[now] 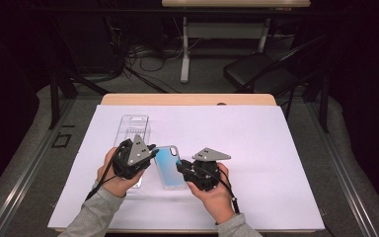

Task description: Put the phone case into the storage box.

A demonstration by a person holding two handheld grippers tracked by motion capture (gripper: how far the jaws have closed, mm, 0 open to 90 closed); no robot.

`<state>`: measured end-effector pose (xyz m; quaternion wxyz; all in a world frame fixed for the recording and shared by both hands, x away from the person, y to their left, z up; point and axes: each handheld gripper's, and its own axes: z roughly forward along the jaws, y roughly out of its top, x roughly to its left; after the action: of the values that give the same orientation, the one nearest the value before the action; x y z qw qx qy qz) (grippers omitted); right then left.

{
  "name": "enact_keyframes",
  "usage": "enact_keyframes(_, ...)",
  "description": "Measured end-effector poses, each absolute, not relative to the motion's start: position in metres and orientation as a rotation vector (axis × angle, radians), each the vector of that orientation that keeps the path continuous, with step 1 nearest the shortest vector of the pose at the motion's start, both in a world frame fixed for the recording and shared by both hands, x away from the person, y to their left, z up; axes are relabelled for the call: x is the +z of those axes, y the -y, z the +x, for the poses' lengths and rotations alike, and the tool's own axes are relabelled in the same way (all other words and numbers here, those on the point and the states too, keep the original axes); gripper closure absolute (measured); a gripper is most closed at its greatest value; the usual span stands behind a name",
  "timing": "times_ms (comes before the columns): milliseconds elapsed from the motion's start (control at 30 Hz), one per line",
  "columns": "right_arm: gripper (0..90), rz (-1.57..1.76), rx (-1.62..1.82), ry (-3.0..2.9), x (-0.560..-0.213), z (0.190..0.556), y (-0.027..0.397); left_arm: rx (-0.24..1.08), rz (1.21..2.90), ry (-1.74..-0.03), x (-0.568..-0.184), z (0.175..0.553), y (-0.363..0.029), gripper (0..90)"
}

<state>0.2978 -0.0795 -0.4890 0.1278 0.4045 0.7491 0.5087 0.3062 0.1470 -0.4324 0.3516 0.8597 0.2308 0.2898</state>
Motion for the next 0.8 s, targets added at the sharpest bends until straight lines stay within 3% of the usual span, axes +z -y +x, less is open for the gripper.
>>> enact_keyframes(800,56.8,1.105,1.506,-2.167,-0.4848,0.2960,0.0807,0.777,2.219,-0.616,-0.4331,0.3095,-0.1515,80.2)
